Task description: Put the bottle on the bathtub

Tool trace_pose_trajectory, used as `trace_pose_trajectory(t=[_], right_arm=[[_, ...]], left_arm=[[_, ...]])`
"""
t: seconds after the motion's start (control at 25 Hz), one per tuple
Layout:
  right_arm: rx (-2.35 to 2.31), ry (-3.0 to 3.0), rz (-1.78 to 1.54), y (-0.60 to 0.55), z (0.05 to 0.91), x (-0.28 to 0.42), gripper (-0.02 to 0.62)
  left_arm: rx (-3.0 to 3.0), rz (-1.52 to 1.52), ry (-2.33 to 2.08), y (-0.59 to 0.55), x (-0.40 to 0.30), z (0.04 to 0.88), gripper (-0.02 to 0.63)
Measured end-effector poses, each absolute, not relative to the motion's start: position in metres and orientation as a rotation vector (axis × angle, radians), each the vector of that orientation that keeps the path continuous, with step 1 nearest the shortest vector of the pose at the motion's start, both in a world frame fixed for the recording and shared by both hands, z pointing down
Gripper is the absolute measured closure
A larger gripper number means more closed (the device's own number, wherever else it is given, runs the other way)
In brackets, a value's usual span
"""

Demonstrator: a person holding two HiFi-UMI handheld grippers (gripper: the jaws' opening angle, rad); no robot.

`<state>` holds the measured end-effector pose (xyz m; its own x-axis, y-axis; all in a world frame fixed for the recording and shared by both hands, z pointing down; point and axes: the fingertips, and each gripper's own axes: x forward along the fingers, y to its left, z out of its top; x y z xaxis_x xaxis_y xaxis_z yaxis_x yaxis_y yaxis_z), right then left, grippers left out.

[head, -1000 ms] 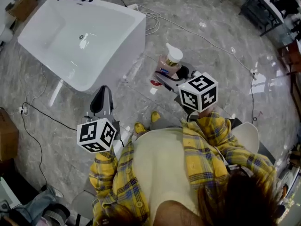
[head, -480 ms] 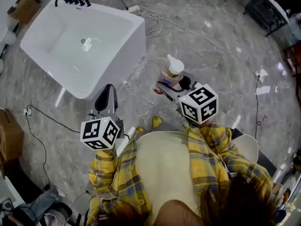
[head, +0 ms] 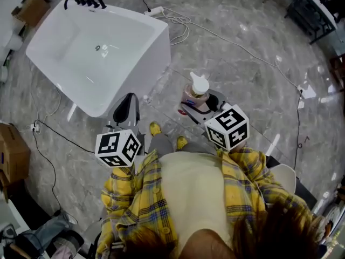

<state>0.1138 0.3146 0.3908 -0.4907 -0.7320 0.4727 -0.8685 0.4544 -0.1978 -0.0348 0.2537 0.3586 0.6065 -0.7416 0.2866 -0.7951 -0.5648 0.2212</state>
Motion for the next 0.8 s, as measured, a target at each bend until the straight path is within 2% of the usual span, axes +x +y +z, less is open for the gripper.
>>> trace_pose_trajectory(t=[0.32,0.8], right_arm=[[1.379,-2.362,0.617,0.275,0.396,0.109,0.345],[1.357,-2.349,0.594,0.182,0.393,0.055,0.347]], left_arm=[[2.508,0.247,-1.211,0.211,-0.042,0.37,0.578],[2.452,0.236,-1.197,0.134,-0.1,0.384,0.578]])
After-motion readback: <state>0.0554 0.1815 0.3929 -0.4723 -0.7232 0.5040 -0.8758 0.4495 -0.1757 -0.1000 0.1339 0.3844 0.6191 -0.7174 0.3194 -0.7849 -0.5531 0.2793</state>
